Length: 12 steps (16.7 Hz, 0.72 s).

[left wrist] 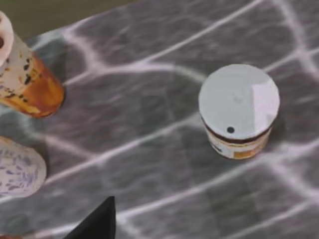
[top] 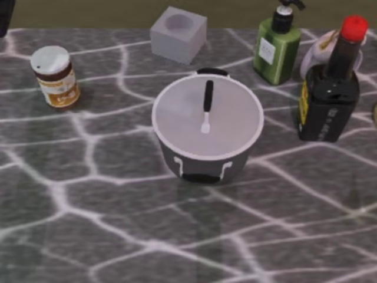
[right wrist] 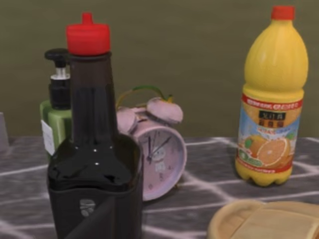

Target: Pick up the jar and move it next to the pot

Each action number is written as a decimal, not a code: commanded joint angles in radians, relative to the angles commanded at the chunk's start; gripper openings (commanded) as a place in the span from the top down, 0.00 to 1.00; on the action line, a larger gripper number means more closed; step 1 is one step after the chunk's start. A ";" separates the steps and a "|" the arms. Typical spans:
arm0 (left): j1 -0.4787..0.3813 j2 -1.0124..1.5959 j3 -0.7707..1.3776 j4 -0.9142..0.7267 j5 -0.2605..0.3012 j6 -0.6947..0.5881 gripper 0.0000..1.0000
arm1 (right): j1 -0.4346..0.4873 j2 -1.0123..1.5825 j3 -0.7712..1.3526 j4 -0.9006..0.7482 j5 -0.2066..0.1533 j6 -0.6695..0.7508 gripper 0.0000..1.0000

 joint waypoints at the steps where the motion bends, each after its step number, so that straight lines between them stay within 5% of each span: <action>1: -0.002 0.104 0.101 -0.056 0.006 0.023 0.00 | 0.000 0.000 0.000 0.000 0.000 0.000 0.00; 12: -0.014 0.950 0.928 -0.503 0.057 0.201 0.00 | 0.000 0.000 0.000 0.000 0.000 0.000 0.00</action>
